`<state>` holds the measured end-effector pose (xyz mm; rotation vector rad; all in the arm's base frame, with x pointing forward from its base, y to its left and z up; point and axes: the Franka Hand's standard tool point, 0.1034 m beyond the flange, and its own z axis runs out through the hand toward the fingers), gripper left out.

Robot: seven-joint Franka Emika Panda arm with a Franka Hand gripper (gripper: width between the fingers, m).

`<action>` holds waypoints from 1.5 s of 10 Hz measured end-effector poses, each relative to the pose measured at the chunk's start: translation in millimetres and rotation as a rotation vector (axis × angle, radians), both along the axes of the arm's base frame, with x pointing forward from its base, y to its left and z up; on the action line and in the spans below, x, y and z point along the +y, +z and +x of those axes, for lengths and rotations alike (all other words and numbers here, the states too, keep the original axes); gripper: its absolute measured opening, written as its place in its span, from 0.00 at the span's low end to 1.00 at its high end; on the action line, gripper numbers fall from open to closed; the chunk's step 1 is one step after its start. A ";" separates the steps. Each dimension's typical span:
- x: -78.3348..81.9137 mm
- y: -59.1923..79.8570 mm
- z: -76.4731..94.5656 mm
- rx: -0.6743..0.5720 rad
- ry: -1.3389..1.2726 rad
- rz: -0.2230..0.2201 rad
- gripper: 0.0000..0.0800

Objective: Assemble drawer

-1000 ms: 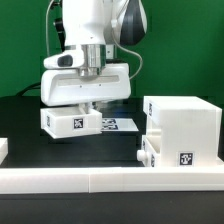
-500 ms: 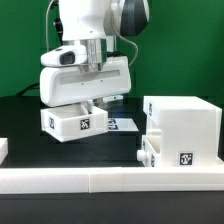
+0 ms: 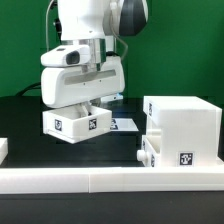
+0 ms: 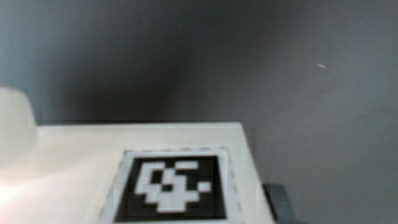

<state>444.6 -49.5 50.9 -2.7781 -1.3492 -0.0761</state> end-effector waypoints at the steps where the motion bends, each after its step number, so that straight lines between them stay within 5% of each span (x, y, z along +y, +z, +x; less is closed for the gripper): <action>1: -1.8 0.9 0.3 -0.007 0.050 -0.003 0.05; 5: -2.6 -2.8 -1.1 -0.015 0.324 -0.017 0.05; 9: -0.7 2.8 28.1 -0.026 0.612 -0.040 0.05; 15: -0.3 7.9 44.3 -0.012 0.612 -0.033 0.05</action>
Offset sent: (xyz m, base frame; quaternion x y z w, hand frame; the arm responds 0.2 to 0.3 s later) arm 0.0000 0.0000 0.0000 0.0000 0.0000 -0.1296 0.9916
